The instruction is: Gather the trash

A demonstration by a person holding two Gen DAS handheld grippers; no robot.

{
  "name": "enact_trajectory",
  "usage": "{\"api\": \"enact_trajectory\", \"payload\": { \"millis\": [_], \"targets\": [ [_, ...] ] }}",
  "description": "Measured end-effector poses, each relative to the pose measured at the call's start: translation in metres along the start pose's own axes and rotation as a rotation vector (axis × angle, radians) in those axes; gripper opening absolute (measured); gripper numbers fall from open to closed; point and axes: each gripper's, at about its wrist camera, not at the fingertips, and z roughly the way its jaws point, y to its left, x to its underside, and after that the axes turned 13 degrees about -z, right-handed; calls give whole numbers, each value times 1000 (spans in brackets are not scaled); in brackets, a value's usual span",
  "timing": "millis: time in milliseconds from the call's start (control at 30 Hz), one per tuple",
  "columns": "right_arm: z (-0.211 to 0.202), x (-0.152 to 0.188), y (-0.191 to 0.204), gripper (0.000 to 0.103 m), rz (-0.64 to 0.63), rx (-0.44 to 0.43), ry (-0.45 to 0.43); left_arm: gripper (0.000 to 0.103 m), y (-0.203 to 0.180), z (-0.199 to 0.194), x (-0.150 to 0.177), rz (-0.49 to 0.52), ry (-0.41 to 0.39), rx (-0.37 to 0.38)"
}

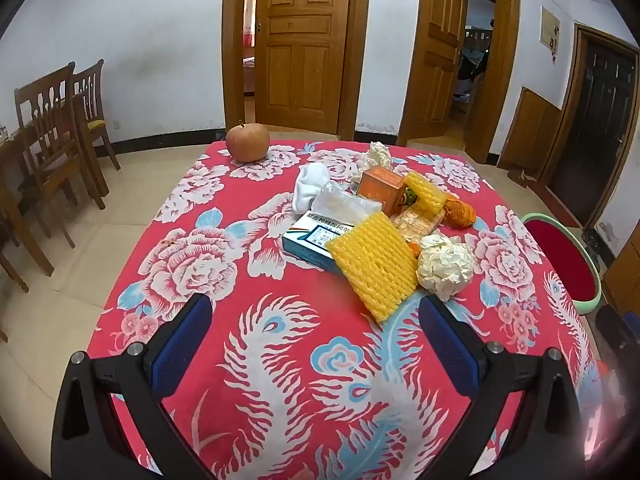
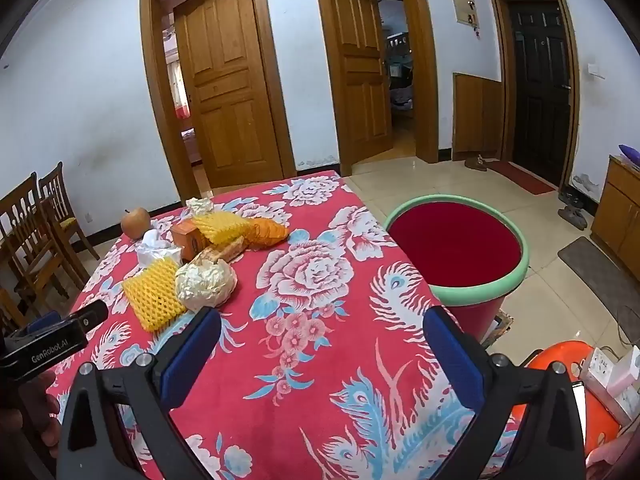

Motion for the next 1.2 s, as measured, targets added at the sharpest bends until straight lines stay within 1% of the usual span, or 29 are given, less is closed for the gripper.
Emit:
{"api": "enact_trajectory", "payload": {
  "millis": [600,933,1033,1200],
  "targets": [
    [-2,0,-5,103,16,6,0,102,4,2,-1,-5,7,0],
    [0,3,-6,103,21,3,4,102,2,5,1,12,4,-14],
    [1,3,-6,103,23,2,6,102,-2,8,-2,36,6,-27],
    [4,4,-7,103,18,2,7,102,-2,16,-9,47,20,-31]
  ]
}}
